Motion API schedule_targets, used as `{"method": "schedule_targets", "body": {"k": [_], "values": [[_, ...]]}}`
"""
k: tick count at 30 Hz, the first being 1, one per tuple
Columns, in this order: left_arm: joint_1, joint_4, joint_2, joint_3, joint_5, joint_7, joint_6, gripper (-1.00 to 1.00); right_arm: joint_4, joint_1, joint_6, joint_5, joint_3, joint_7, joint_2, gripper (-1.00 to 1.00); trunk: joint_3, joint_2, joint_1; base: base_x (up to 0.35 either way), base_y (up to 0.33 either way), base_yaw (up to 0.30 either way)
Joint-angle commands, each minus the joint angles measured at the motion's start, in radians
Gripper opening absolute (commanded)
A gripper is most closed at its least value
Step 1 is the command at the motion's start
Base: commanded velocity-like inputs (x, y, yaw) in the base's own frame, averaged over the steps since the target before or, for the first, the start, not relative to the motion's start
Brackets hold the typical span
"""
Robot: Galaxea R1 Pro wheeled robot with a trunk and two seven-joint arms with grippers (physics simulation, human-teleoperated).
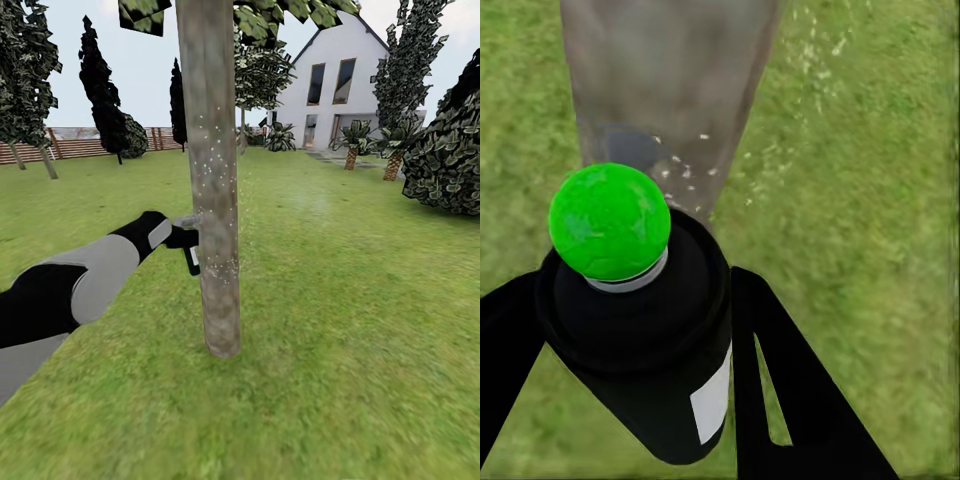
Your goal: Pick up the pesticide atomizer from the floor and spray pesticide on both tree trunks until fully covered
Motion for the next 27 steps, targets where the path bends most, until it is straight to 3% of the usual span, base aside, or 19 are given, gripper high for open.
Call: {"method": "schedule_targets", "body": {"k": [1, 3, 5, 17, 24, 26, 27], "values": [[0.009, -0.001, -0.012, -0.01, 0.005, -0.001, -0.005, -1.0, 0.003, -0.001, -0.005, -0.008, 0.008, 0.0, 0.0, 1.0, -0.001, -0.001, 0.0, 0.0, 0.0, 0.0], [0.038, -0.001, -0.038, -0.01, 0.005, -0.001, -0.02, -1.0, 0.003, -0.001, -0.005, -0.008, 0.008, 0.0, 0.0, 1.0, -0.001, -0.001, 0.0, 0.0, 0.0, 0.0], [0.053, -0.001, -0.044, -0.01, 0.005, -0.001, -0.025, -1.0, 0.003, -0.001, -0.005, -0.008, 0.008, -0.001, 0.0, 1.0, -0.001, -0.001, 0.0, 0.0, 0.0, 0.0], [0.236, -0.001, -0.045, -0.01, 0.003, -0.001, -0.128, -1.0, 0.003, -0.001, -0.005, -0.008, 0.008, 0.0, 0.0, 1.0, -0.001, -0.001, 0.0, 0.0, 0.0, 0.0], [0.26, -0.001, -0.044, -0.01, 0.003, -0.002, -0.172, -1.0, 0.003, -0.002, -0.005, -0.008, 0.008, 0.0, 0.0, 1.0, -0.001, -0.001, 0.0, 0.0, 0.0, 0.0], [0.274, -0.001, -0.041, -0.01, 0.003, -0.003, -0.219, -1.0, 0.003, -0.001, -0.005, -0.008, 0.008, 0.0, 0.0, 1.0, -0.001, -0.001, 0.0, 0.0, 0.0, 0.0], [0.299, -0.001, -0.039, -0.01, 0.004, -0.005, -0.301, -1.0, 0.002, -0.001, -0.005, -0.008, 0.008, 0.0, 0.0, 1.0, -0.001, -0.001, 0.0, 0.0, 0.0, 0.0]]}}
